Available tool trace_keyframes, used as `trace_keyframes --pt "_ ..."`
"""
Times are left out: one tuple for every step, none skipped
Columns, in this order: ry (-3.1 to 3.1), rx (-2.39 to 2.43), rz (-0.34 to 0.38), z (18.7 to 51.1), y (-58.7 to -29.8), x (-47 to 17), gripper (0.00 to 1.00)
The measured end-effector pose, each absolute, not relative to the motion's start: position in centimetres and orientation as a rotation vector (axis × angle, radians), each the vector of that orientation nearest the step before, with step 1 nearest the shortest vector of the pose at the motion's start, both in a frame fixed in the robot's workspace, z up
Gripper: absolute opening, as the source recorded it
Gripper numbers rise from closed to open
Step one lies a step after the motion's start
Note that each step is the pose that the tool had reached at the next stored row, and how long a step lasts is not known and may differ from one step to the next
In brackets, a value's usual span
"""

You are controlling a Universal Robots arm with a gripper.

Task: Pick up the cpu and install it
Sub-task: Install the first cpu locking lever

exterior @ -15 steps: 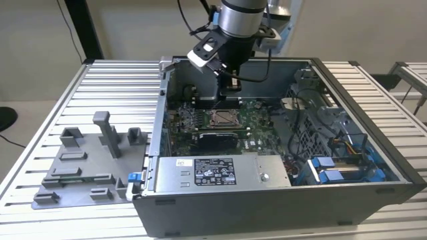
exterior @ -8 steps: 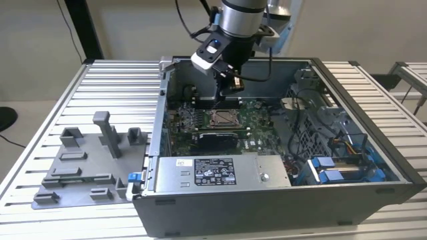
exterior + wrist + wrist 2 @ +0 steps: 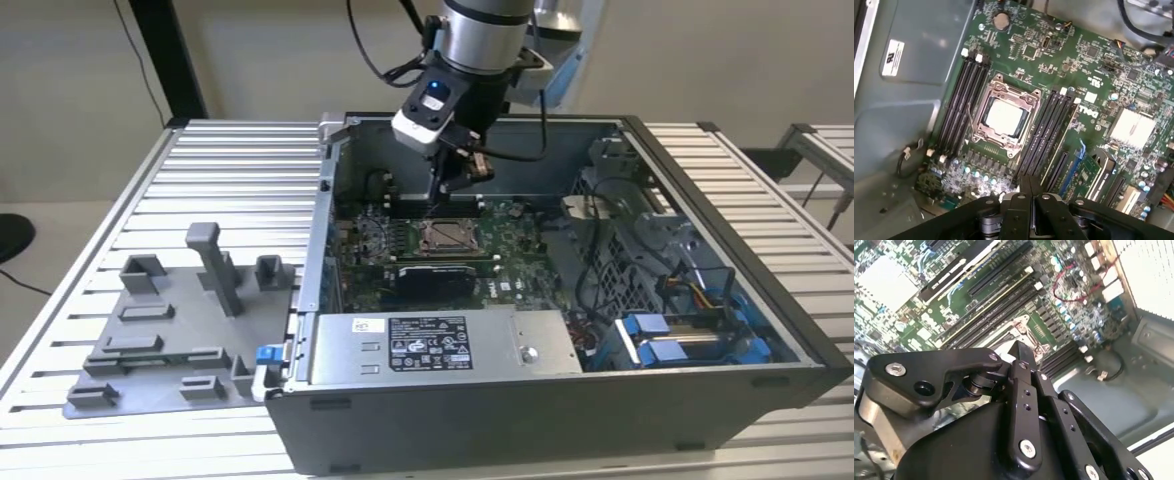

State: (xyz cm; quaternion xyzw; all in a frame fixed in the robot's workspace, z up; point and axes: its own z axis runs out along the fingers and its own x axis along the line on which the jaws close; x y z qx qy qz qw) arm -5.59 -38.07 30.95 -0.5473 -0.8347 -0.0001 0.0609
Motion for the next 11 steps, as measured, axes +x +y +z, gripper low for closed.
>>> trace_keyframes --pt "-2.542 -1.631 0.001 30.94 -38.07 -5.59 0.00" --pt "-2.556 -1.608 0.003 30.95 -38.07 -5.59 0.00" --pt "-2.570 -1.585 0.005 30.95 -38.07 -5.59 0.00" --pt "-2.584 -1.563 0.007 30.95 -38.07 -5.59 0.00" --pt "-2.599 -1.538 0.008 30.95 -38.07 -5.59 0.00" --pt "-2.613 -1.514 0.010 30.94 -38.07 -5.59 0.00" --pt "-2.627 -1.490 0.012 30.95 -38.07 -5.59 0.00" --pt "-2.640 -1.467 0.013 30.95 -38.07 -5.59 0.00" --pt "-2.653 -1.443 0.015 30.95 -38.07 -5.59 0.00" --pt "-2.667 -1.418 0.017 30.95 -38.07 -5.58 0.00" --pt "-2.679 -1.395 0.018 30.95 -38.07 -5.58 0.00"
